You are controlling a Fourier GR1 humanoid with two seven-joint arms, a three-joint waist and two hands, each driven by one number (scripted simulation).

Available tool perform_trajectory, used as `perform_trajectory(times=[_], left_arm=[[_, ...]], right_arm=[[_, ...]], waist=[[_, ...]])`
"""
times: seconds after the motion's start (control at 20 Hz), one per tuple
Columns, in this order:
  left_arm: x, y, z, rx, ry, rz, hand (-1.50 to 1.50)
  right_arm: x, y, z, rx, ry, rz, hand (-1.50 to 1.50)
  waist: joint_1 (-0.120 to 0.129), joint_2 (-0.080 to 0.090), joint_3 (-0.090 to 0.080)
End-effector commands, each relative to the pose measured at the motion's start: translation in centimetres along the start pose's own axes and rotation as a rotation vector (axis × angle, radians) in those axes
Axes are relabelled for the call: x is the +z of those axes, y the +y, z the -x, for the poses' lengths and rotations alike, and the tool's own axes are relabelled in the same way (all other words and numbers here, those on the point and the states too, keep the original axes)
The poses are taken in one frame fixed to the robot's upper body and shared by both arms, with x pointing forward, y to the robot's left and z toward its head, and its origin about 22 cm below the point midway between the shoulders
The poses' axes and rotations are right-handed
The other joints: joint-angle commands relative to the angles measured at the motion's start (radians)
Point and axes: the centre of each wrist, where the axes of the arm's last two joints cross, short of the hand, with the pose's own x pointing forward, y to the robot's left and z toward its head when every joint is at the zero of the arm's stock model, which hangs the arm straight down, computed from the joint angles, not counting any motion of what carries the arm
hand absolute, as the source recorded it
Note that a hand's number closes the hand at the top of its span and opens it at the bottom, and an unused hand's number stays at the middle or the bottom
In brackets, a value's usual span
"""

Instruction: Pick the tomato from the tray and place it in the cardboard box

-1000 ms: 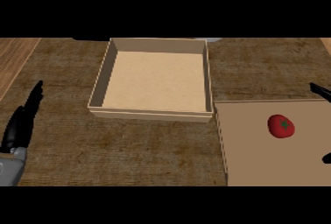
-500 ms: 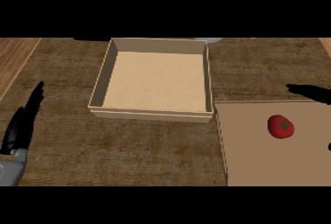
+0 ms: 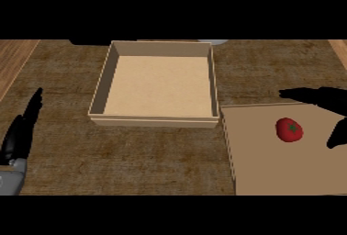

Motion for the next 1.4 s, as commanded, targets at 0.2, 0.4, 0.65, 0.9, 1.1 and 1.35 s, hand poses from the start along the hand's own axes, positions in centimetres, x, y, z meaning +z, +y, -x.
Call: perform_trajectory(times=[0.2,0.4,0.65,0.9,1.1,1.35], left_arm=[[0.4,0.8,0.0,0.001,0.003,-0.015,0.0],[0.6,0.8,2.3,0.001,0.023,-0.008,0.0],[0.7,0.7,1.1,-0.014,-0.005,-0.024,0.0],[1.0,0.8,1.1,0.0,0.02,-0.023,0.0],[-0.5,1.4,-0.5,0.008,0.028,-0.018,0.0],[0.1,3.3,0.3,0.01,0.01,-0.009,0.0]], right_arm=[[-2.7,-0.5,0.0,-0.013,-0.047,-0.061,-1.5],[-0.6,2.1,0.8,-0.019,-0.059,-0.069,-1.5],[-3.0,1.7,-0.1,-0.056,-0.125,-0.083,-1.5],[-4.3,1.8,-3.0,-0.061,-0.201,-0.069,-1.5],[-2.6,1.5,-2.8,-0.033,-0.174,-0.107,-1.5],[-2.1,1.3,-2.3,0.021,-0.067,-0.153,-1.5]], waist=[[-0.006,-0.002,0.0],[-0.02,-0.005,-0.001],[-0.012,-0.004,0.0],[-0.03,-0.011,-0.002],[-0.029,-0.008,-0.001],[-0.016,-0.005,-0.001]])
